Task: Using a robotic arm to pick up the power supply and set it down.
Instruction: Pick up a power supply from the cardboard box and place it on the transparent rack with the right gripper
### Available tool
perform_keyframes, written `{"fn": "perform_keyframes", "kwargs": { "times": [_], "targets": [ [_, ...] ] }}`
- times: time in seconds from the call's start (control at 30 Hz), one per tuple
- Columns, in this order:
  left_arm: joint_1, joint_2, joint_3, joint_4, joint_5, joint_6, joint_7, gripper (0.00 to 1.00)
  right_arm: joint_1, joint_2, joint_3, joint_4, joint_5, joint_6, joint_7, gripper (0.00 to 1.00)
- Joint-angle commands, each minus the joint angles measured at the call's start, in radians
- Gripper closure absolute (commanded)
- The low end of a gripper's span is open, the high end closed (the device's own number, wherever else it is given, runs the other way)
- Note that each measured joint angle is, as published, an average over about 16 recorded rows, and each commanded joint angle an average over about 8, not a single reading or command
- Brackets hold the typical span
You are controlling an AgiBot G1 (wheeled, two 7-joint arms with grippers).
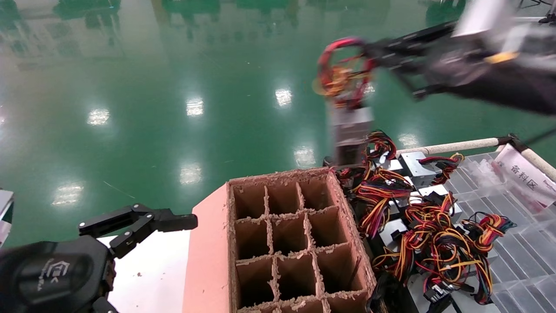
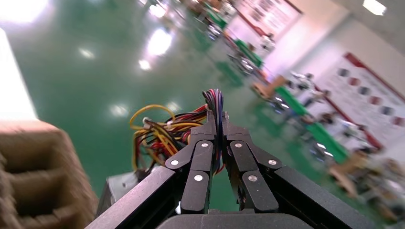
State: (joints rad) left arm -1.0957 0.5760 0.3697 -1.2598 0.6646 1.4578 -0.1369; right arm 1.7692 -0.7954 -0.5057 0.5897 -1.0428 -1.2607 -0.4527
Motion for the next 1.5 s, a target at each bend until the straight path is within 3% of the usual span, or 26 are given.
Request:
{"fn": "perform_keyframes", "kwargs": {
  "times": [0.03, 0.3, 0.63, 1.13, 1.5],
  "targets": [
    [0.0, 0.0, 0.0, 0.0, 0.0, 0.0, 0.0, 0.0, 0.008, 0.064, 0.009, 0.045, -0.001, 0.005, 0.026, 1.0],
    [0.0, 0.0, 0.0, 0.0, 0.0, 0.0, 0.0, 0.0, -0.017, 0.296, 0.036, 0.126, -0.012, -0.007, 0.073, 1.0],
    [0.0, 0.0, 0.0, 0.0, 0.0, 0.0, 0.0, 0.0, -0.116, 0.481, 0.066, 0.053, 0.039, -0.076, 0.029, 1.0],
    [0.0, 0.0, 0.0, 0.0, 0.0, 0.0, 0.0, 0.0, -0.238, 0.585, 0.048, -0.12, 0.058, -0.22, -0.068, 1.0],
    [0.0, 0.0, 0.0, 0.0, 0.0, 0.0, 0.0, 0.0, -0.274, 0.611, -0.003, -0.161, 0.021, -0.32, -0.083, 1.0]
  ]
}}
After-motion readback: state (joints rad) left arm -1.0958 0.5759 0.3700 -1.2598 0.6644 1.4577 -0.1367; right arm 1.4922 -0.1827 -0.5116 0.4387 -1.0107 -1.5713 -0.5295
